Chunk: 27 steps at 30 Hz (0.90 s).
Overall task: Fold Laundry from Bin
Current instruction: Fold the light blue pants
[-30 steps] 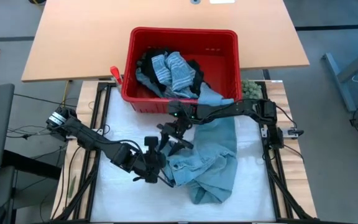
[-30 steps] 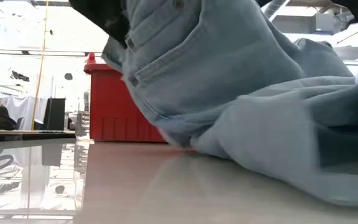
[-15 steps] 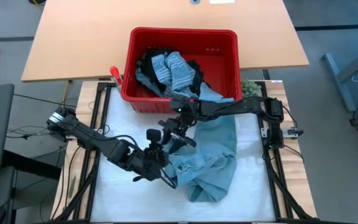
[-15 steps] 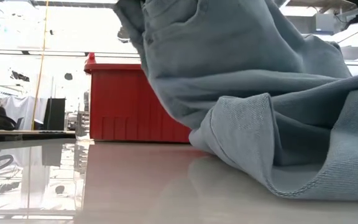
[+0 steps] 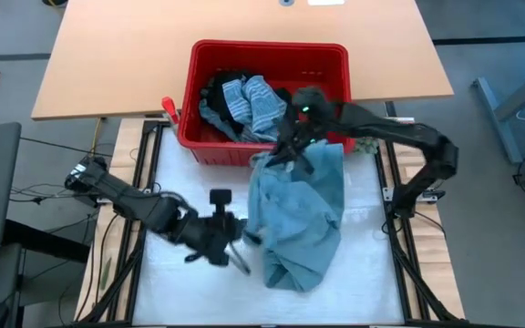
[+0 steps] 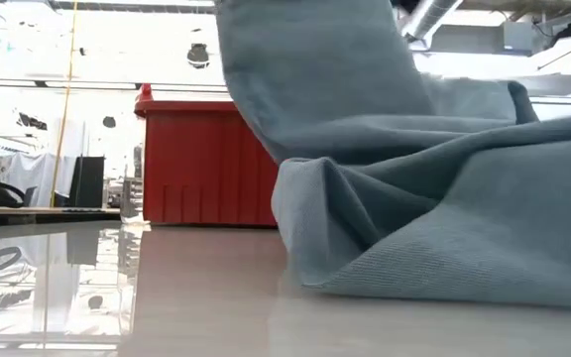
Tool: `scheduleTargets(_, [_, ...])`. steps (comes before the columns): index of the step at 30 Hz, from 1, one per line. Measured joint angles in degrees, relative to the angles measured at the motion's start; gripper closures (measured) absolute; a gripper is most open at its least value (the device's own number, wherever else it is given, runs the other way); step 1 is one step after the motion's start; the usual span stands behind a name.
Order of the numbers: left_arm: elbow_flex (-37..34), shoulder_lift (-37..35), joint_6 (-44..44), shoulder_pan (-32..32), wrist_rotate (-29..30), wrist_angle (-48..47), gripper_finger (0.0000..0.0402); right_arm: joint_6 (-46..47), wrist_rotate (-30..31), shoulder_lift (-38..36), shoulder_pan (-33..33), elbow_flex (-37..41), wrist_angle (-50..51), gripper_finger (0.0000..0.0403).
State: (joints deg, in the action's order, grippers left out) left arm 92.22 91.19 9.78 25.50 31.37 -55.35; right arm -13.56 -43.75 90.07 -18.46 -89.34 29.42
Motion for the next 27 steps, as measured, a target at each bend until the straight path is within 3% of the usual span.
scheduleTargets(7, [-0.26,-1.53,10.98,0.11,-7.91,-6.53,0.0397,-1.68,8.54,-11.35,-3.0,0.0,8.95,0.0361])
scheduleTargets(11, [1.99,-6.53,16.78,-0.67,-4.88,-6.18,0.0398,-0.32,18.14,-18.29,-2.73,-2.0,7.45,0.0361])
scheduleTargets(14, [5.75,-11.14,16.02,-0.74,-0.49,1.47,0.0399,1.68,27.48,-21.88,0.37,-4.3,-0.89,0.0361])
scheduleTargets(17, [9.72,-14.48,9.9,-1.06,5.31,12.89,0.0399,0.13,35.26,-23.54,5.75,-6.41,-12.5,0.0361])
scheduleTargets(20, [13.67,-15.59,-0.74,-1.1,6.88,24.66,0.0399,-5.29,42.25,-22.7,12.07,-10.34,-21.15,0.0361])
scheduleTargets(22, [16.37,-15.51,-9.53,-1.08,5.01,34.28,0.0399,-9.91,45.18,-21.14,15.82,-13.54,-26.47,0.0361])
scheduleTargets(27, [23.48,-12.91,-24.71,-1.6,-6.54,55.46,0.04,-19.06,43.24,-14.37,23.21,-23.0,-40.01,0.0361])
